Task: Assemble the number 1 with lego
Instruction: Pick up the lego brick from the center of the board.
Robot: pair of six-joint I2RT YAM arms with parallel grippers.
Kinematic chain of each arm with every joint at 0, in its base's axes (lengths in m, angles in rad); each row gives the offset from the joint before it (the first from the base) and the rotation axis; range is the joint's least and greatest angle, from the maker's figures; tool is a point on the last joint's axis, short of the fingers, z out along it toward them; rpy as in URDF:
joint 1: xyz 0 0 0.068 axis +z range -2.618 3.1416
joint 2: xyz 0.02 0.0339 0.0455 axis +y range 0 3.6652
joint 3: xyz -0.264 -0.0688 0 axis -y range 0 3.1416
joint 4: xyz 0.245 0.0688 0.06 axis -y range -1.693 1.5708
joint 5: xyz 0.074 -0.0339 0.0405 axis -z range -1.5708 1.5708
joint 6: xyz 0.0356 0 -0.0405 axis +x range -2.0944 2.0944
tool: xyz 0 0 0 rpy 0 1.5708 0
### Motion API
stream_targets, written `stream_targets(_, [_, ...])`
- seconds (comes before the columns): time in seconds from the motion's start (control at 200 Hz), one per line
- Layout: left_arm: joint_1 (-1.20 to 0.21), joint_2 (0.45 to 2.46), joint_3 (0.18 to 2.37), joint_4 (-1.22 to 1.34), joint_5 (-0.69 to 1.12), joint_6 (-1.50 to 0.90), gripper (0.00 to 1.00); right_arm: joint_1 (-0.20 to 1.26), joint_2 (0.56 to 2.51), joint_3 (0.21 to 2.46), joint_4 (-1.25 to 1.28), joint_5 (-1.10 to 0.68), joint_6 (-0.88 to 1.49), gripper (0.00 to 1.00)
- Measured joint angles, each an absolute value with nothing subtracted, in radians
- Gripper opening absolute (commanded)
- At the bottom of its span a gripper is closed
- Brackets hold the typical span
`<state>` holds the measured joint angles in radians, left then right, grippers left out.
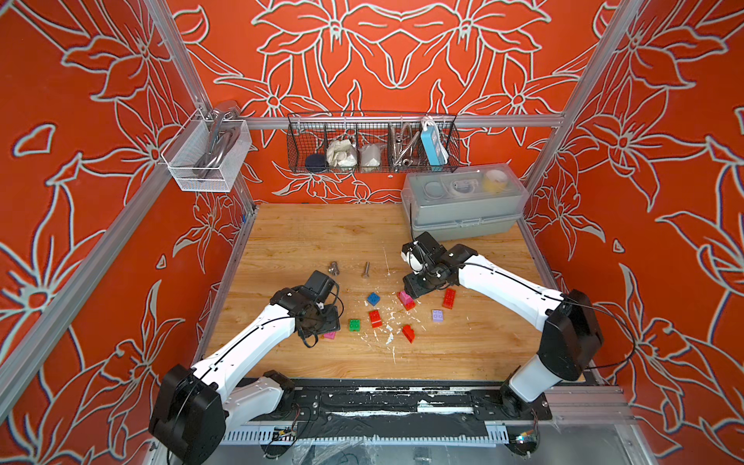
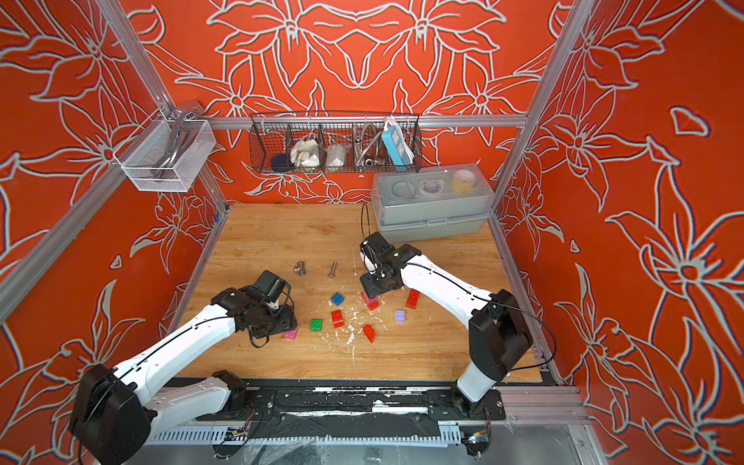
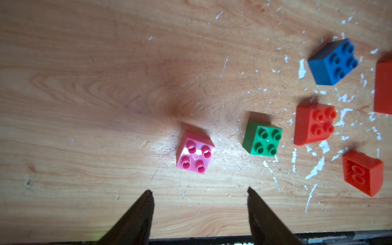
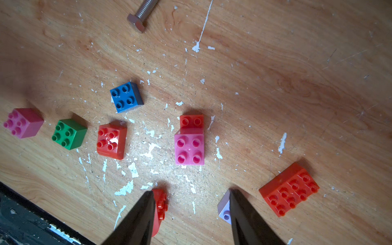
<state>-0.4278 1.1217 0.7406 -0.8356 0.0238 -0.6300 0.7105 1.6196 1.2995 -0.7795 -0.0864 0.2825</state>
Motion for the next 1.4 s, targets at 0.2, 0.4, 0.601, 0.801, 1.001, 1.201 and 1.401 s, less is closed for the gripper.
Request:
stream_targets(0.2, [-0.434, 1.176, 0.718, -0.793, 0.024, -0.619, 0.56, 0.692, 1.600, 1.265, -0.777, -0.116, 0.264, 0.59])
stream_targets(0.4, [-0.435, 1.259, 0.708, -0.739, 0.032, -0.610, 0.67, 0.665, 1.567, 1.253, -0.775, -0.136, 0.256, 0.59])
stream_targets(0.601, [-0.437, 1.317, 0.703, -0.714, 0.019, -0.606, 0.59, 0.652, 1.561, 1.244, -0.768, -0.155, 0.251, 0.59])
stream_targets(0.801, [-0.438, 1.366, 0.687, -0.678, 0.027, -0.599, 0.49, 0.644, 1.561, 1.242, -0.761, -0.171, 0.246, 0.58])
stream_targets(1.001, [-0.439, 1.387, 0.692, -0.671, 0.029, -0.589, 0.31, 0.633, 1.561, 1.242, -0.756, -0.178, 0.245, 0.57])
stream_targets(1.201, [-0.439, 1.394, 0.704, -0.671, 0.041, -0.583, 0.25, 0.627, 1.561, 1.242, -0.756, -0.180, 0.245, 0.57])
stream_targets(1.401, [-0.457, 1.377, 0.809, -0.732, 0.055, -0.586, 0.24, 0.607, 1.561, 1.242, -0.755, -0.186, 0.244, 0.57])
